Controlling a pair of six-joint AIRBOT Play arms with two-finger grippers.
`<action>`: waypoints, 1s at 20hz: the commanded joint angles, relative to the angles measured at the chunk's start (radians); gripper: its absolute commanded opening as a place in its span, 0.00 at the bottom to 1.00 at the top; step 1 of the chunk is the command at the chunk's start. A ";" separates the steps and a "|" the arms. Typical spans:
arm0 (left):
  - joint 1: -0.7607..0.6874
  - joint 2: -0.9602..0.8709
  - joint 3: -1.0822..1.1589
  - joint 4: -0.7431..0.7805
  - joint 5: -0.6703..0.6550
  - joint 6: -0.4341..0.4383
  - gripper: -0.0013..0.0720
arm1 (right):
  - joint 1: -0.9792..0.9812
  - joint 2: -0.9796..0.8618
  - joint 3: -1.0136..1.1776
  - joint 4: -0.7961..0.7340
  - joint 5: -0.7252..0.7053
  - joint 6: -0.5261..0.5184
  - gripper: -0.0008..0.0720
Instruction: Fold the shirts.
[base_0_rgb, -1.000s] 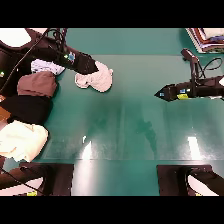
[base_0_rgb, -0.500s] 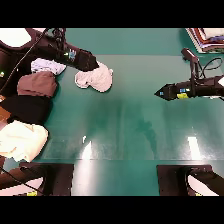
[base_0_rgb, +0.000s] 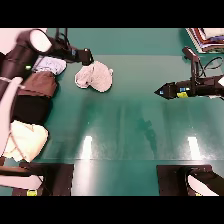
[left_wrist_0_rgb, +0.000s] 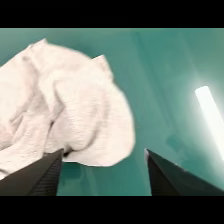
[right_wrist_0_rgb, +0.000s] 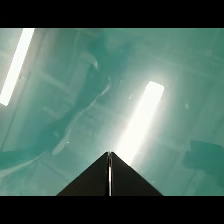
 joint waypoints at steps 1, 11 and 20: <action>0.042 -0.180 0.004 -0.048 0.035 -0.013 0.85 | 0.000 0.000 0.000 0.000 -0.001 0.001 0.03; 0.042 -0.283 0.100 -0.226 0.027 0.083 0.05 | 0.000 0.000 0.042 -0.005 0.001 0.001 0.03; -0.046 0.144 0.406 -0.230 -0.241 0.241 0.05 | -0.163 0.105 0.452 -0.088 0.054 0.003 0.03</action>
